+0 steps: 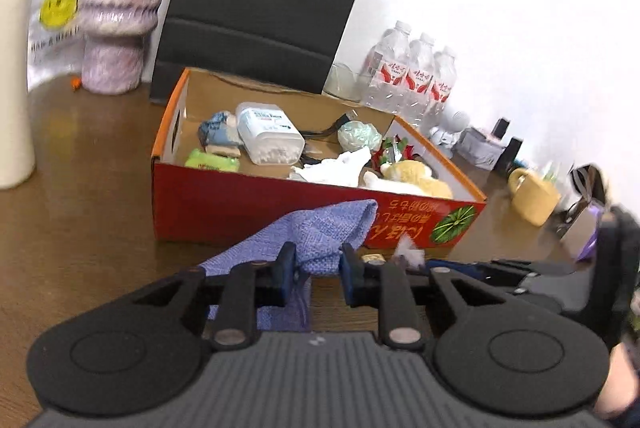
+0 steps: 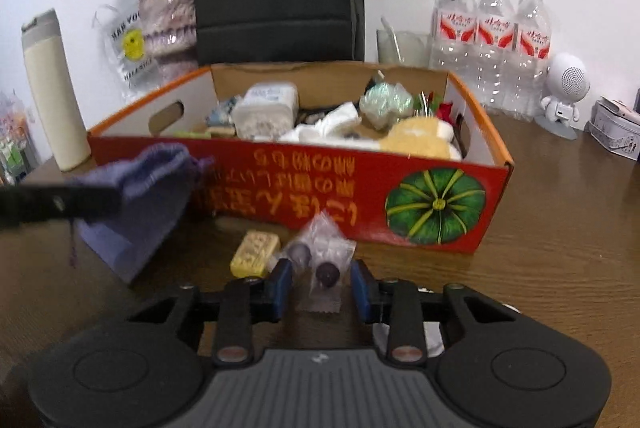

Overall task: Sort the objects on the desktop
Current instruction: 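Grasp the purple cloth pouch with the left gripper while the right grasps a clear packet, then carry pouch and packet into the box and open both grippers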

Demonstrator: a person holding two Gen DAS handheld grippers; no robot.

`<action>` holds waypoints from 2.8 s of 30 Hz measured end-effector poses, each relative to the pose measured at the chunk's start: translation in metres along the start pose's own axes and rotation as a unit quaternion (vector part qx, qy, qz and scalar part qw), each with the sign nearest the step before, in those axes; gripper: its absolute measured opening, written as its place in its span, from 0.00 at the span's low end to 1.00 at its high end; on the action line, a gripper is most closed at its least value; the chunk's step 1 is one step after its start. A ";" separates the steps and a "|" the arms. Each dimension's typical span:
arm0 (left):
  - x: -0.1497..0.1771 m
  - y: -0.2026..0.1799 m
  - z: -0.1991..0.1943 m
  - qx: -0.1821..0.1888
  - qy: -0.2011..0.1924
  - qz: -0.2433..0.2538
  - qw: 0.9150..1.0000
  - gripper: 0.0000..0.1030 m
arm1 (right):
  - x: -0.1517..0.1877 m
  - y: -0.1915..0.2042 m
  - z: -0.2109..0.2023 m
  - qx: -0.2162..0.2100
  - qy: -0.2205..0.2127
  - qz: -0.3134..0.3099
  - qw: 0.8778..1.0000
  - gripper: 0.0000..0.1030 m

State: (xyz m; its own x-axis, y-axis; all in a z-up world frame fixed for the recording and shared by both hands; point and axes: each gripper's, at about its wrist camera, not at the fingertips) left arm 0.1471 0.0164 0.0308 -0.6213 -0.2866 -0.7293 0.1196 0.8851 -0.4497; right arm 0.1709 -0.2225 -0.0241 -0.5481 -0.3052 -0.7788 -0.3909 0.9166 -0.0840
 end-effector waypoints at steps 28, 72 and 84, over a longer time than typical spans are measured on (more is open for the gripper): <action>0.061 -0.032 -0.158 0.005 -0.074 -0.056 0.996 0.11 | 0.069 0.047 -0.166 -0.049 -0.098 0.050 0.993 0.14; -0.097 -0.069 -0.014 0.035 -0.149 -0.013 0.988 0.12 | -0.116 -0.041 -0.067 -0.012 -0.205 0.051 0.977 0.17; -0.140 0.012 0.135 -0.143 0.067 -0.040 0.987 0.55 | -0.175 -0.087 0.099 -0.036 0.044 0.054 0.997 0.13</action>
State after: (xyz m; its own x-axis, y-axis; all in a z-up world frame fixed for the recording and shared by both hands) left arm 0.3397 0.0173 0.0577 -0.7195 -0.3261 -0.6132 -0.1453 0.9340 -0.3263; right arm 0.3740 -0.2230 0.0582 -0.6509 -0.2295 -0.7237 -0.3765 0.9253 0.0452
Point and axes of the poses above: each gripper's, at about its wrist camera, not at the fingertips, and z roughly the way its jaws point, y to its left, x to its underside, and after that the axes turned 9 degrees about -z, right-handed
